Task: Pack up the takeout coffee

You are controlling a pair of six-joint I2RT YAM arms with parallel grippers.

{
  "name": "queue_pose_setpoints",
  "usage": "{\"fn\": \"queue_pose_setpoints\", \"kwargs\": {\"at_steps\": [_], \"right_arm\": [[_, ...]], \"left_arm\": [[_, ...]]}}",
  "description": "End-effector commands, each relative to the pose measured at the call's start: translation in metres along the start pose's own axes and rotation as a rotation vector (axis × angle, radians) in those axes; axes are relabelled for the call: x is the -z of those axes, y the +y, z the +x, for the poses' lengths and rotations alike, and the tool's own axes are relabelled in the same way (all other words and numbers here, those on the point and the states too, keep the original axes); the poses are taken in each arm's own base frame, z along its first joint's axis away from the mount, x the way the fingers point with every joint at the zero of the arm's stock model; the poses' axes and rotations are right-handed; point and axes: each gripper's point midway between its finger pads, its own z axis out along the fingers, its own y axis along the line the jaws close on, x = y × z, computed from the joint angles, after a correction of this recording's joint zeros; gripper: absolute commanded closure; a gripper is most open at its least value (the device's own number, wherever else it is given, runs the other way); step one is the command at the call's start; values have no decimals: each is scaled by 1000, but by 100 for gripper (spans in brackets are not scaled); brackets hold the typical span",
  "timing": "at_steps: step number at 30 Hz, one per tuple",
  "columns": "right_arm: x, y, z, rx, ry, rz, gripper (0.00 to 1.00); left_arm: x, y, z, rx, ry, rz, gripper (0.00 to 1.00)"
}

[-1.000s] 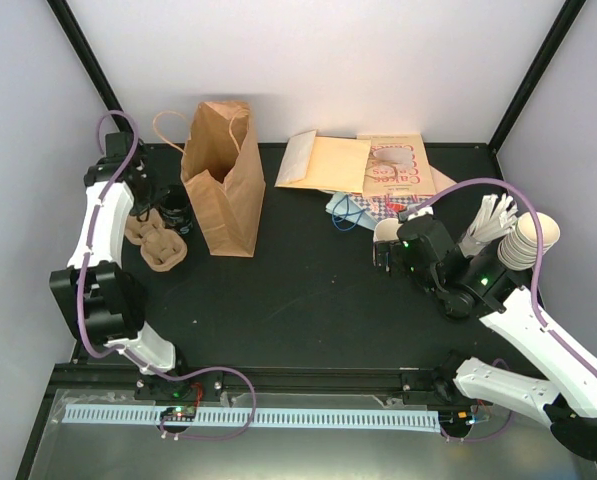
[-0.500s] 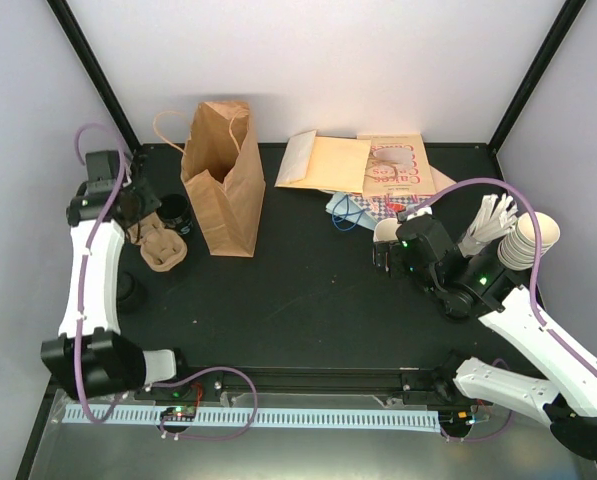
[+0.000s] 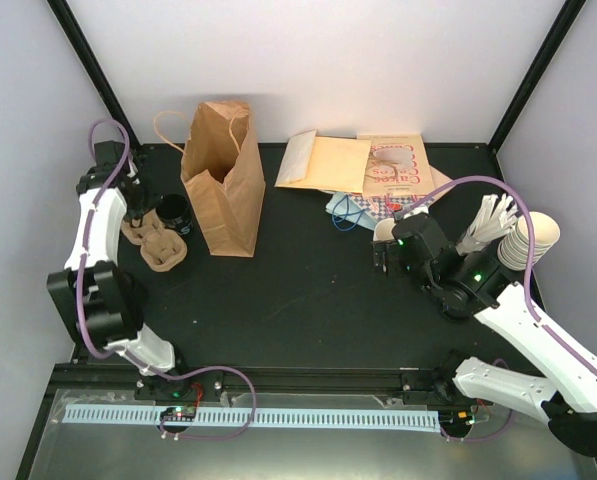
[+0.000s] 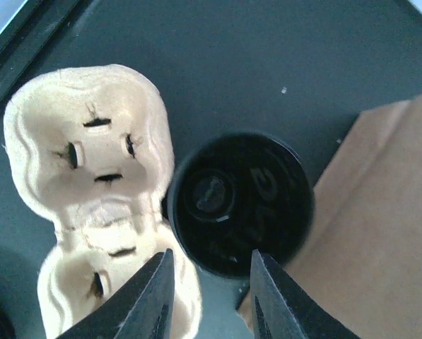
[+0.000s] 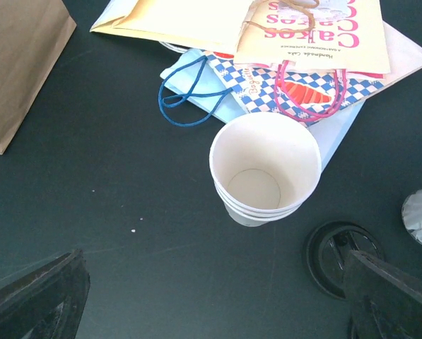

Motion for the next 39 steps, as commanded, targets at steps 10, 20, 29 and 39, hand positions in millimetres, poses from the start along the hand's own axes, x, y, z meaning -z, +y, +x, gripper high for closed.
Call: {"fn": "queue_pose_setpoints", "kwargs": {"at_steps": [10,20,29,39], "right_arm": [[0,0,-7,-17,-27,5,0],[-5,2,-8,-8,-29,10,0],[-7,0,-7,2,-28,24,0],[-6,-3,-4,-6,-26,28,0]], "left_arm": [[-43,11,-16,33,94,-62,66],[-59,13,-12,31,124,-66,76],[-68,18,-6,34,148,-79,82],[-68,19,-5,28,147,-87,91]]}}
